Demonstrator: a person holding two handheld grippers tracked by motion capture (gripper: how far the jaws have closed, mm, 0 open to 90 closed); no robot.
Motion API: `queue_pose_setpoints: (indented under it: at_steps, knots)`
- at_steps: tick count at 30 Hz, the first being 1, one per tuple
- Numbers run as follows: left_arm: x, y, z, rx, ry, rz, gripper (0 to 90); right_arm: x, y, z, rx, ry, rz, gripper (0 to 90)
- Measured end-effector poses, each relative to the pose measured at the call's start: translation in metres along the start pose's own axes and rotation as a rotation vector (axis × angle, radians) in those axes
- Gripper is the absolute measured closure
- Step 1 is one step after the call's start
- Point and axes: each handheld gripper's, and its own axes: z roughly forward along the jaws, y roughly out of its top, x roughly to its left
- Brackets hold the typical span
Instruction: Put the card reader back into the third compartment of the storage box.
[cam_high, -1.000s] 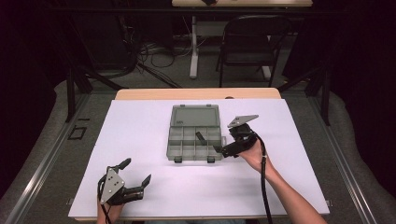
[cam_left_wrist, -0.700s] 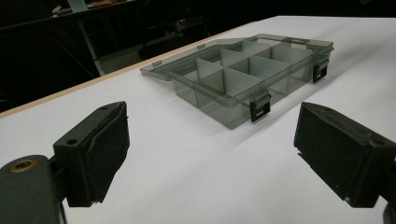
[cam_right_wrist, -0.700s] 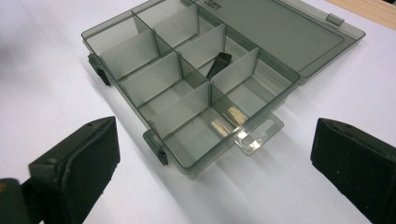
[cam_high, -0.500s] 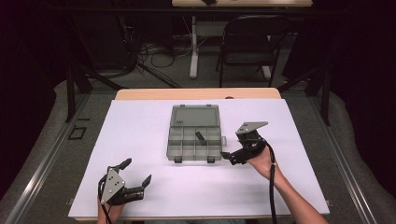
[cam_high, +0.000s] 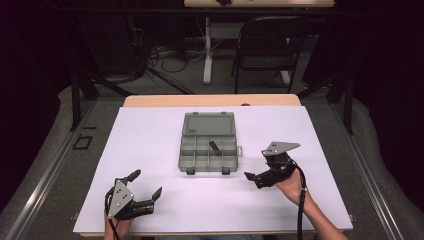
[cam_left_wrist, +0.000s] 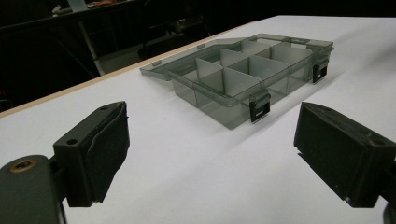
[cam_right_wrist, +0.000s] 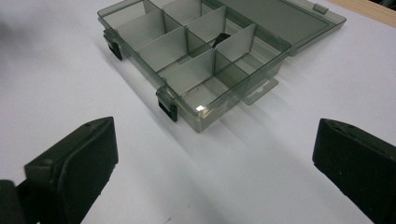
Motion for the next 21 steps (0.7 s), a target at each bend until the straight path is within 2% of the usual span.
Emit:
queue_pose_setpoints:
  at_steps: [21]
  knots:
    - [0.0, 0.0, 0.0, 0.002, 0.003, 0.003, 10.6, 0.009, -0.04, -0.026, -0.013, -0.02, -0.013, 0.0]
